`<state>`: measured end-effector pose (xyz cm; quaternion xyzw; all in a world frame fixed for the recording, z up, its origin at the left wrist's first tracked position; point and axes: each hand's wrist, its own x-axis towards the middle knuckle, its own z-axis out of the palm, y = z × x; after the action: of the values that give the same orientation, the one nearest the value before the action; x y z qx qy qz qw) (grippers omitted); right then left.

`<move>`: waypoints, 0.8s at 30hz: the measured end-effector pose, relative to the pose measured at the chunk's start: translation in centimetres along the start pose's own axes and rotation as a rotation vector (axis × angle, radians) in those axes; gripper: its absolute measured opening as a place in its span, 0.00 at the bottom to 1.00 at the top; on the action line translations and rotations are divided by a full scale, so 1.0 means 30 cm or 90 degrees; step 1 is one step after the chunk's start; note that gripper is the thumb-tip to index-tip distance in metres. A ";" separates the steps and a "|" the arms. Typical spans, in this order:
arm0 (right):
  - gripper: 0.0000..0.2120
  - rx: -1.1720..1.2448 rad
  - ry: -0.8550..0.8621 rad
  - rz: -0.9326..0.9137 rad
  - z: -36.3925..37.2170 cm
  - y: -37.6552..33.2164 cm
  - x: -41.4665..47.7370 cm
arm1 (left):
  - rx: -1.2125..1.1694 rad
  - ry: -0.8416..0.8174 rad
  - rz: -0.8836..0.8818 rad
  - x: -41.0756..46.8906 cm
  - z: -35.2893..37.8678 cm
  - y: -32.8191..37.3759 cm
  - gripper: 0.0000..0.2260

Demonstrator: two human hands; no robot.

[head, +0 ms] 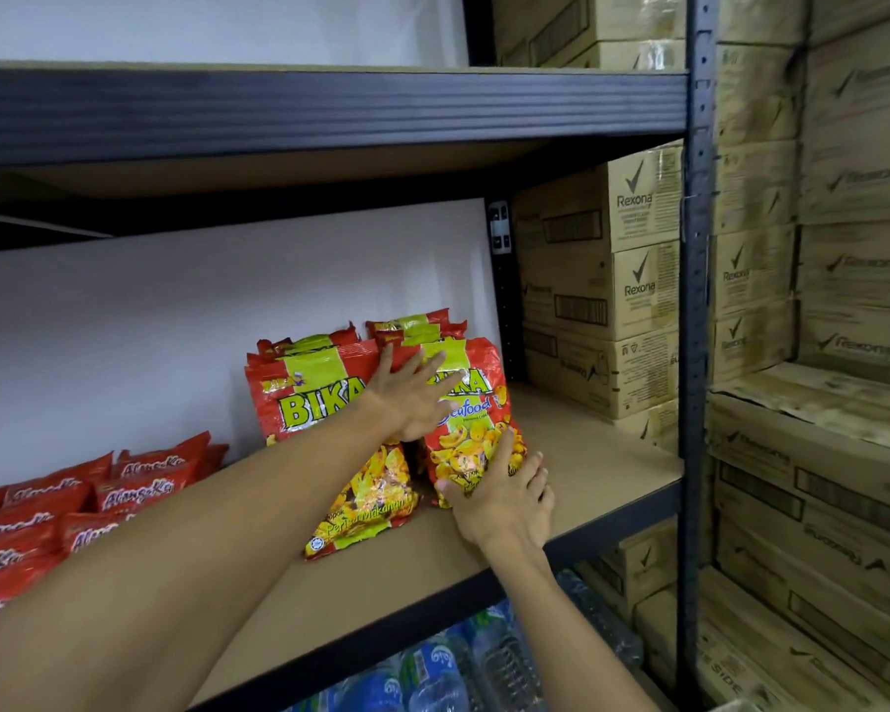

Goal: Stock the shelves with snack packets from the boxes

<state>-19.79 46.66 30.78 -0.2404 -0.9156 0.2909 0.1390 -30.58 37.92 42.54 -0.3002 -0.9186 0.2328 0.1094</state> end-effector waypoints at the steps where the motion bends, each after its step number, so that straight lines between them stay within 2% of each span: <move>1: 0.51 -0.011 -0.003 0.000 0.000 -0.002 0.003 | -0.001 -0.007 -0.011 0.004 0.005 -0.007 0.26; 16: 0.53 -0.084 0.021 -0.001 0.024 -0.004 0.014 | -0.007 -0.013 -0.021 0.006 0.017 -0.005 0.26; 24: 0.54 -0.032 0.025 -0.004 0.008 -0.006 0.000 | -0.013 0.073 0.003 -0.085 0.020 0.034 0.26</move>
<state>-19.93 46.42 30.69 -0.2464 -0.9204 0.2626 0.1523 -28.25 36.87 41.36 -0.3164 -0.9123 0.2063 0.1583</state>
